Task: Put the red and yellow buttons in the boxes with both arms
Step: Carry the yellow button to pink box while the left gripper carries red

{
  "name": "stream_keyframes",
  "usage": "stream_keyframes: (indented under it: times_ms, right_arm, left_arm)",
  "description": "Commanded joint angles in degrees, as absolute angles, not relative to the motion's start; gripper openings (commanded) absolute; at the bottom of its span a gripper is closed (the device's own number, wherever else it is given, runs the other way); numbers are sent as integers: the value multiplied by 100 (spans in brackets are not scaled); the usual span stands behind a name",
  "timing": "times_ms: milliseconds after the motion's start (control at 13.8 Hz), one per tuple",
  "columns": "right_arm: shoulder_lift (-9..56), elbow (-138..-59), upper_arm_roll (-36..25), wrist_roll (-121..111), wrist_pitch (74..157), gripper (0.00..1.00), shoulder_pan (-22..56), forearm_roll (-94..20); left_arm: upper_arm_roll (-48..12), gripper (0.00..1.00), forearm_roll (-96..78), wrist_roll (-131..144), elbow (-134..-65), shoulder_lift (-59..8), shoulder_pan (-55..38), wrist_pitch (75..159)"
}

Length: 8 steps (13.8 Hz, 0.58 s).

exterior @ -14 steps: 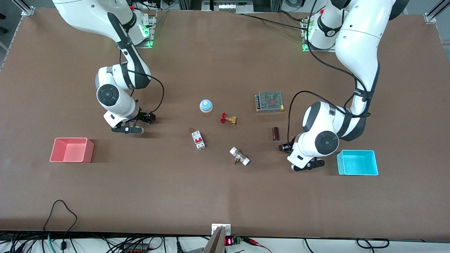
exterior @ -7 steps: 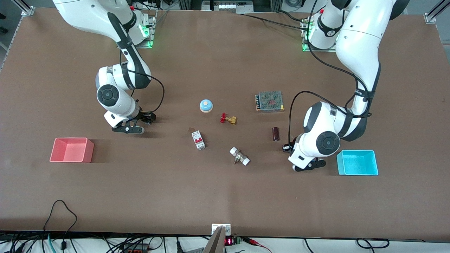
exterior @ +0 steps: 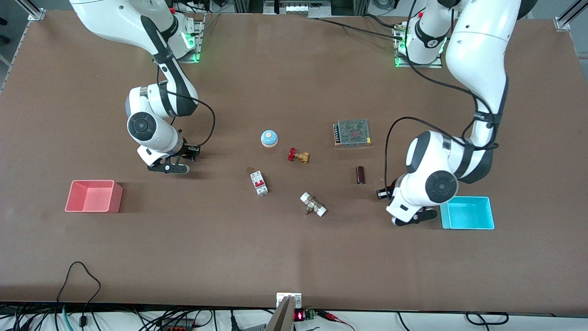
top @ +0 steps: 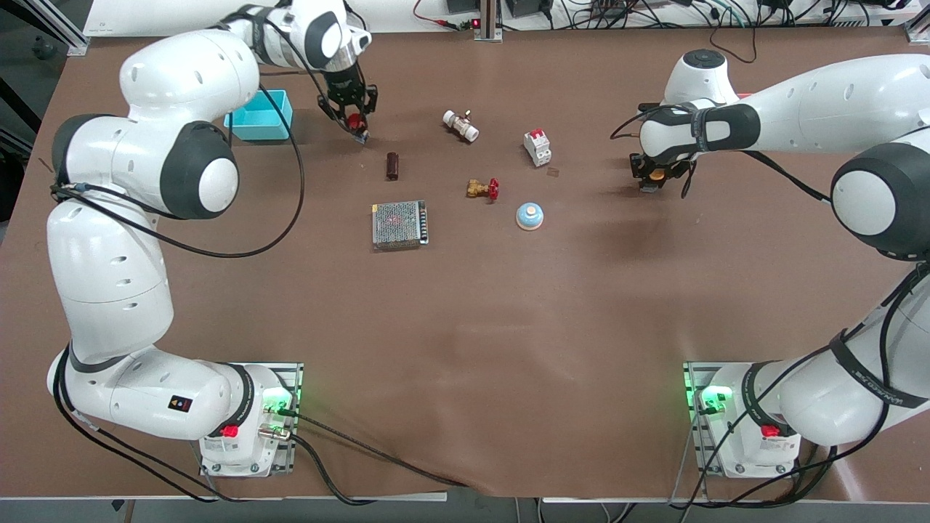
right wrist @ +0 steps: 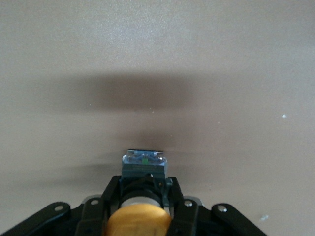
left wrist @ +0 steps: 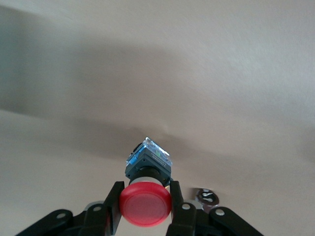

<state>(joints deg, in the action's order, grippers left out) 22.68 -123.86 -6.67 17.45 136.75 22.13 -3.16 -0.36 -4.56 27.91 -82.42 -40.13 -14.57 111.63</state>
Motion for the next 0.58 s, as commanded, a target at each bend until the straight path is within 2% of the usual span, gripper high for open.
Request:
stream_keyframes:
  times_ms: [0, 145, 290, 507]
  right_arm:
    - [2180, -11947, -659, 1749, 13072, 29, 2215, -562]
    - [2162, -11358, -703, 1723, 12501, 29, 2136, -562]
    - [2180, -10673, -712, 1723, 11999, 29, 1743, -554]
    - [2302, -10319, -712, 1015, 12041, 29, 821, -457]
  left_arm:
    - [140, 21, -360, 2734, -8245, -3639, -1293, 10881]
    - [141, 21, -360, 2463, -8209, -3542, -1073, 10881]
    - [141, 21, -360, 2146, -8043, -3533, -871, 10890]
    - [149, 21, -360, 1593, -7893, -3568, -599, 10898]
